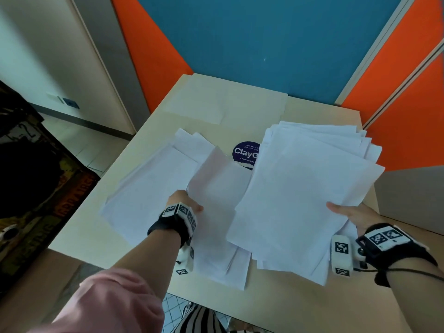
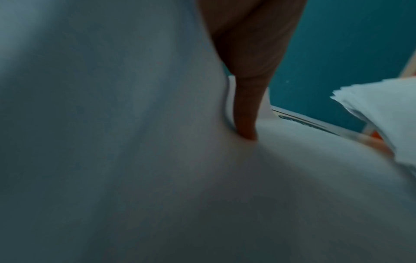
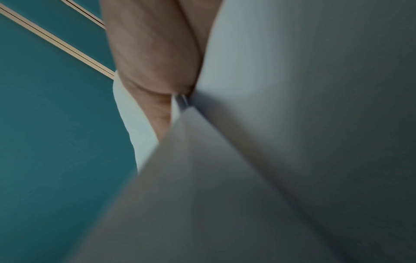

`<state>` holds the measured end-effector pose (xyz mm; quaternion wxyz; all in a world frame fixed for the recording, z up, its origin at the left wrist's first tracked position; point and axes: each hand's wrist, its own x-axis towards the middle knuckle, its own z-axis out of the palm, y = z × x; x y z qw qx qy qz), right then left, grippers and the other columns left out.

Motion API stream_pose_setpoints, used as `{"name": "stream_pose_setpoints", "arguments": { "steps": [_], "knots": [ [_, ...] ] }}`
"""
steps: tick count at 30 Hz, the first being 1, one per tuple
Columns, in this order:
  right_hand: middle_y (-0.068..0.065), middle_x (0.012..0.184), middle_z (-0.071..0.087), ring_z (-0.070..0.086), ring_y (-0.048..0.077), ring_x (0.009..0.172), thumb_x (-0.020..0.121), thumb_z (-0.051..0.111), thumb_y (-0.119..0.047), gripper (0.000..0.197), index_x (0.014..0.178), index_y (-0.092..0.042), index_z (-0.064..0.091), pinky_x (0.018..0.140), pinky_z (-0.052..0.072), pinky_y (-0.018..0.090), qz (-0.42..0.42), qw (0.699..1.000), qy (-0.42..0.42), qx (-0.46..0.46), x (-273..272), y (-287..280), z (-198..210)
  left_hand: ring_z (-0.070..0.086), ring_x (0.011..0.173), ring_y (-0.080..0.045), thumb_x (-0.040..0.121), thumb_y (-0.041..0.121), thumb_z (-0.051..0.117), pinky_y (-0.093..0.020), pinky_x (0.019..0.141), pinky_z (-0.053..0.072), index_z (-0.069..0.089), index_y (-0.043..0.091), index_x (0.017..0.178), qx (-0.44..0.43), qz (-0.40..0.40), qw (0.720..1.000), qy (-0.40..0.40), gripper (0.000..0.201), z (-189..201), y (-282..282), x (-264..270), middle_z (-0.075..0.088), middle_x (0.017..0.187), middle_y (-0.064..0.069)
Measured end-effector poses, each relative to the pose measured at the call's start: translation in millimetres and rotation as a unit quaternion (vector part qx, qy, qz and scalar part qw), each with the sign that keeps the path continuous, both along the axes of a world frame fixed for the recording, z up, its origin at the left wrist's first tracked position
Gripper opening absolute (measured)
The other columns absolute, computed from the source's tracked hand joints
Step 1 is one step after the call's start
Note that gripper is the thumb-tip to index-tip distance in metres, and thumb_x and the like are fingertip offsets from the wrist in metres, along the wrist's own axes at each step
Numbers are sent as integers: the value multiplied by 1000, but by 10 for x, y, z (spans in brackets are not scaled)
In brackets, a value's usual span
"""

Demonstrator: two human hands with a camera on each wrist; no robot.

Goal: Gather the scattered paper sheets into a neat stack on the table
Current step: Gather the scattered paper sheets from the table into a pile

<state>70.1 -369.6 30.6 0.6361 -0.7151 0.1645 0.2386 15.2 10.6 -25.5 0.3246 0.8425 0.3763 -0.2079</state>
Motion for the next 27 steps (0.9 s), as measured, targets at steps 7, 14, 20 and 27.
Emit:
{"name": "stream_pose_setpoints", "arguments": {
  "steps": [7,14,20,27],
  "knots": [
    [8,128,61,54,32,120,8,91,-50,131,129,-14,54,108,33,56,-9,1000,10,-18,40,-261,-105,61,102,-32,85,18,61,-31,77,44,63,-1,106,15,-14,999,-46,28,172,96,130,64,106,-20],
    [11,127,60,55,33,118,4,90,-49,137,130,-10,52,107,35,54,-27,999,1,-21,28,-305,-87,61,97,-34,84,15,62,-34,76,42,62,-1,100,-18,77,975,-206,23,497,302,294,65,105,-21],
    [10,115,63,58,29,105,22,92,-37,114,125,-7,54,101,41,48,-41,999,-2,4,-8,-166,43,64,100,-31,81,20,68,-40,93,49,63,2,113,-130,98,952,-258,37,654,256,395,67,110,-16],
    [14,126,61,59,32,110,75,73,-12,59,130,-5,52,101,42,47,-43,998,12,41,0,98,157,66,99,-34,80,23,69,-50,96,47,63,11,110,-359,79,913,-177,33,597,-161,382,70,107,-15]
  ]
}}
